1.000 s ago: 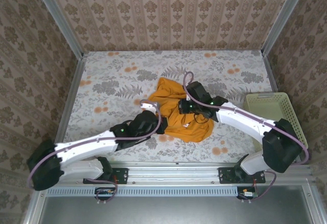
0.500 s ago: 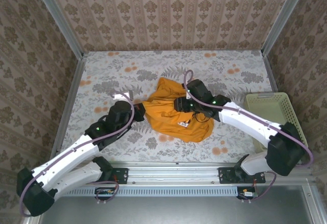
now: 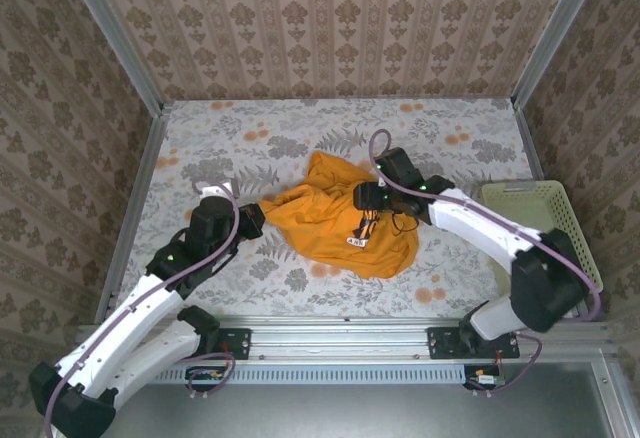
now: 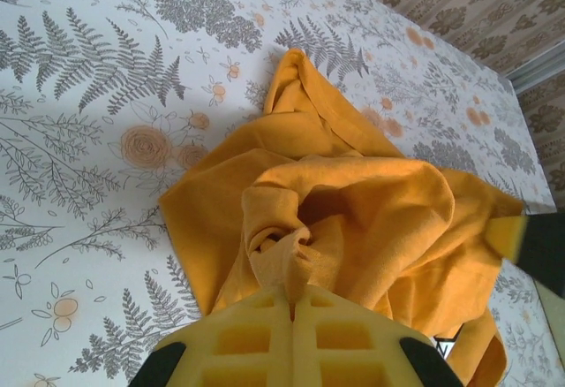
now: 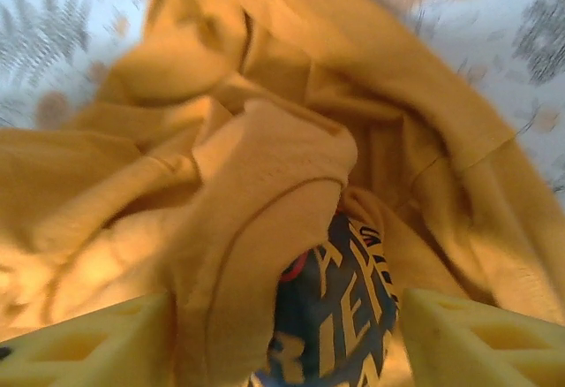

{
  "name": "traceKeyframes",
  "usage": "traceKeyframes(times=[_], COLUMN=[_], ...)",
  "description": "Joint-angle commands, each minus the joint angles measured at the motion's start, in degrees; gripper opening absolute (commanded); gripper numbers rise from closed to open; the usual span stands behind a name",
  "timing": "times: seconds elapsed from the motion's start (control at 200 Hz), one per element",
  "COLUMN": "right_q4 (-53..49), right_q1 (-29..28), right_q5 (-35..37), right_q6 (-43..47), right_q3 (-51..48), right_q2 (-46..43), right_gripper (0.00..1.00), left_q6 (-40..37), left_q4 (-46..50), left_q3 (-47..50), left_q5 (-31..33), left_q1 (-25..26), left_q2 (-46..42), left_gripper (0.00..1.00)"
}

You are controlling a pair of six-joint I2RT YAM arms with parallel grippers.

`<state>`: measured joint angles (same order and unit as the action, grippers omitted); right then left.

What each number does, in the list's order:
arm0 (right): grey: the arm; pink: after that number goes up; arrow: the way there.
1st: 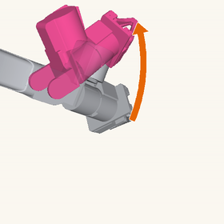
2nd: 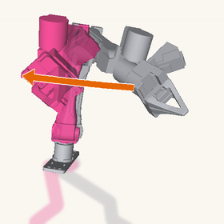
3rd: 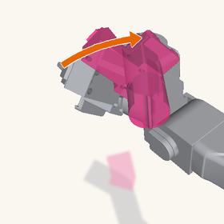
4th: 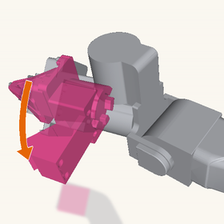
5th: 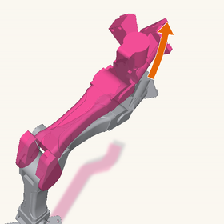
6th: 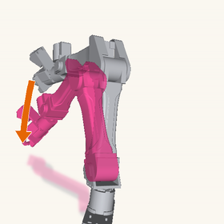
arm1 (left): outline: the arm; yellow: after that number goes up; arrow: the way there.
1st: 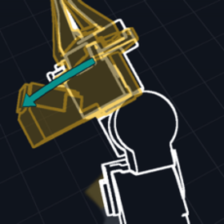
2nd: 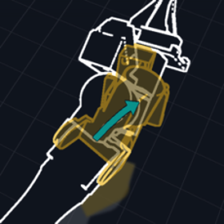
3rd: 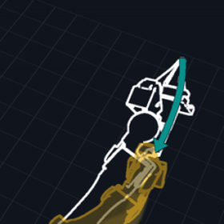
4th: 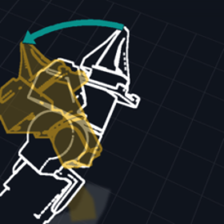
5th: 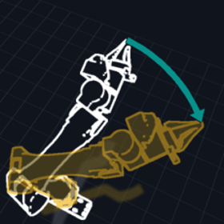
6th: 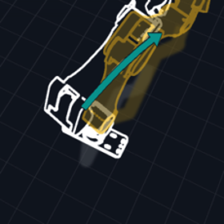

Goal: Fold the inside-out t-shirt

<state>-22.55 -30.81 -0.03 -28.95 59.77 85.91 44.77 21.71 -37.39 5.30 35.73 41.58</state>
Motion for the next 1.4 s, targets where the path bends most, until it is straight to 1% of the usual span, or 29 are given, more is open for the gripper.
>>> traceKeyframes(times=[0.0, 0.01, 0.035, 0.05, 0.075, 0.095, 0.17, 0.195, 0.27, 0.395, 0.495, 0.57, 0.655, 0.725, 0.8, 0.885, 0.91, 0.915, 0.94, 0.945, 0.95, 0.965, 1.005, 1.045, 1.135, 1.22, 1.27, 1.32, 1.395], right_q4=[-0.05, -0.24, -1.05, -1.74, -3.23, -4.45, -7.82, -10.15, -14.1, -18.57, -20.02, -20.6, -20.16, -18.32, -14.14, -9.26, -8.42, -7.08, -5.8, -5.22, -5.22, -4.32, -3.16, -3.14, -5.62, -7.56, -7.29, -6.9, -6.98], right_q1=[0.02, 0.04, 0.05, 0.05, 0.09, 0.05, 0.02, -0.03, -0.04, -0.18, -1.88, -4.99, -9.49, -11.58, -12.8, -13.78, -14.16, -14.32, -14.63, -14.74, -14.74, -14.83, -14.94, -14.91, -13.46, -8.24, -5.6, -3.72, -2.15], right_q5=[-3.05, -3.13, -2.77, -2.36, -0.93, 0.1, 3.67, 4.71, 8.67, 11.48, 11.9, 14.05, 16.53, 16.5, 14.25, 9.68, 8.31, 7.86, 6.89, 6.41, 6.41, 5.79, 4.78, 5.49, 9.29, 9.18, 8.16, 7.69, 8.05], right_q6=[1.03, 1.36, 2.32, 2.87, 3.89, 4.81, 9.03, 10.38, 13.41, 16.67, 18.42, 19.67, 20.2, 18.73, 15.96, 11.27, 10.03, 9.54, 8.51, 8.04, 8.04, 7.08, 5.44, 4.61, 4.3, 3.24, 3.09, 3.11, 3.43], right_q3=[4.4, 4.81, 5.98, 6.83, 8.67, 10.16, 16.37, 18.57, 25.98, 37.61, 44.06, 46.3, 44.74, 39.36, 30.23, 19.91, 17.26, 16.24, 14.3, 13.42, 13.42, 11.77, 8.98, 7.14, 5.32, 3.82, 2.83, 2.3, 2.9], right_q2=[3.25, 3.35, 3.39, 3.21, 2.79, 2.2, -0.88, -1.96, -5.24, -10.66, -13.9, -15.27, -15.77, -15.55, -15.21, -13.0, -12.12, -11.76, -11.07, -10.66, -10.66, -10.03, -9.16, -8.62, -8.36, -7.95, -7.5, -6.65, -3.77], right_gripper=[0.46, 0.41, 0.23, 0.14, 0.05, 0.0, 0.0, 0.0, 0.0, 0.0, 0.0, 0.0, 0.0, 0.0, 0.0, 0.14, 0.21, 0.24, 0.31, 0.34, 0.34, 0.4, 0.49, 0.54, 0.62, 0.63, 0.63, 0.64, 0.64], left_q6=[-2.56, -2.69, -3.16, -3.38, -3.86, -4.34, -6.75, -7.62, -10.2, -13.23, -13.63, -13.82, -14.68, -15.03, -14.14, -13.32, -13.23, -13.22, -13.22, -13.22, -13.22, -13.14, -12.88, -12.62, -11.73, -11.73, -12.34, -13.22, -13.91], left_q4=[2.95, 3.08, 3.77, 4.31, 5.27, 5.96, 7.91, 8.37, 8.89, 9.59, 8.87, 9.11, 10.48, 12.91, 14.42, 13.76, 13.54, 13.49, 13.19, 13.1, 13.05, 12.9, 12.43, 11.69, 11.51, 12.8, 13.68, 15.22, 17.39], left_q3=[-2.96, -3.27, -4.45, -5.15, -6.8, -8.4, -16.05, -18.87, -27.83, -43.69, -50.81, -51.46, -47.37, -42.6, -36.14, -27.9, -25.71, -25.14, -22.85, -22.01, -21.54, -20.29, -16.92, -13.95, -9.13, -7.15, -7.36, -8.56, -10.83], left_q5=[-1.15, -1.16, -1.39, -1.44, -1.78, -2.42, -5.42, -5.98, -6.94, -9.4, -10.84, -9.89, -5.96, -2.99, -3.64, -6.12, -6.92, -7.08, -7.73, -7.73, -7.88, -8.38, -9.92, -11.78, -14.77, -15.09, -15.47, -15.85, -15.4], left_q1=[-1.8, -2.06, -2.85, -3.39, -4.54, -5.57, -9.25, -11.57, -14.18, -15.86, -15.88, -15.91, -15.93, -16.9, -19.98, -24.05, -25.39, -25.64, -26.87, -27.08, -27.36, -28.14, -30.44, -32.91, -39.15, -43.9, -45.22, -45.23, -42.17], left_q2=[-0.76, -0.64, -0.27, 0.06, 0.9, 1.7, 5.94, 7.54, 11.22, 15.59, 16.08, 14.94, 12.96, 11.83, 10.78, 9.66, 9.54, 9.55, 9.62, 9.64, 9.69, 9.82, 10.29, 10.91, 12.81, 15.08, 17.04, 18.88, 19.94], left_gripper=[0.0, 0.0, 0.0, 0.0, 0.0, 0.0, 0.0, 0.0, 0.0, 0.0, 0.0, 0.0, 0.0, 0.0, 0.0, 0.0, 0.0, 0.0, 0.0, 0.0, 0.0, 0.0, 0.0, 0.0, 0.0, 0.0, 0.09, 0.19, 0.38])
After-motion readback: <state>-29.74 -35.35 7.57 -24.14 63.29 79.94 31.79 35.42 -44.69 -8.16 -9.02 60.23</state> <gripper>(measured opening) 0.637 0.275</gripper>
